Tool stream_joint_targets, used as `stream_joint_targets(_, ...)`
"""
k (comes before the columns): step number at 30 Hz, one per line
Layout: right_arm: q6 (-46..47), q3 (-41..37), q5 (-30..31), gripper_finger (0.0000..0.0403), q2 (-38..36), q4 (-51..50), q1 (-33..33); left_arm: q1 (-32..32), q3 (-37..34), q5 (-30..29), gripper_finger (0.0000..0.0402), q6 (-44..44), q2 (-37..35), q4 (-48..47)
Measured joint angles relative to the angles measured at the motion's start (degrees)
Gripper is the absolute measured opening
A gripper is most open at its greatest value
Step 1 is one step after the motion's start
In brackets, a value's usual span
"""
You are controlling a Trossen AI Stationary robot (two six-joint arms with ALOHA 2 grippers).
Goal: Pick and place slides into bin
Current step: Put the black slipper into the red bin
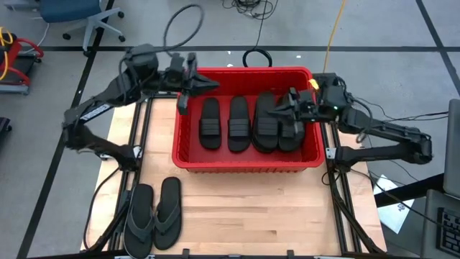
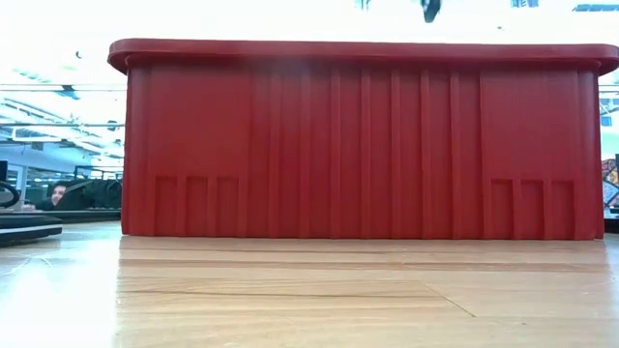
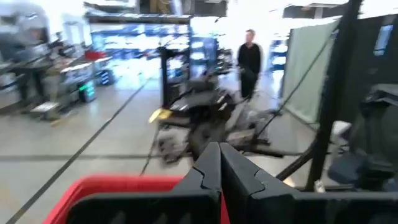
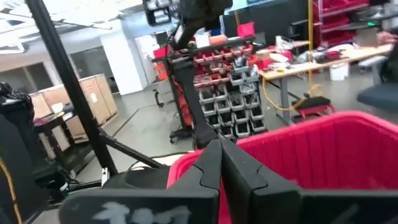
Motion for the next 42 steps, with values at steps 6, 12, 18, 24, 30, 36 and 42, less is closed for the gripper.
stream_joint_targets(6,-0.3,-1.9,1.4,0.0000,-6.3,-8.6,2.2,-1.7,-16.3,-6.1,0.0000,-1.7,-13.7,0.9)
stream_joint_targets(12,-1.0,-1.9,0.4,0.0000,-9.8,-16.5,3.1,-8.2,-23.4,-19.1,0.0000,-5.4,-24.9,-2.6)
stream_joint_targets(18,-2.0,-2.0,-6.3,0.0000,-11.0,-17.2,3.1,-18.9,-24.1,-30.0,0.0000,-11.1,-28.4,-11.6)
stream_joint_targets(24,-1.5,-2.0,-12.3,0.0000,-11.0,-17.1,4.0,-29.0,-24.2,-34.7,0.0000,-14.2,-27.7,-17.3)
stream_joint_targets(30,-0.9,-2.0,-4.9,0.0000,-11.0,-16.8,11.2,-36.3,-24.2,-34.7,0.0000,-14.9,-27.5,-22.2)
stream_joint_targets(36,0.4,-2.0,8.4,0.0000,-10.2,-16.8,19.7,-43.1,-24.2,-30.7,0.0000,-18.5,-27.5,-28.0)
stream_joint_targets(42,4.6,-2.0,17.1,0.0000,-7.7,-16.9,27.1,-52.6,-24.2,-30.7,0.0000,-19.5,-27.5,-31.2)
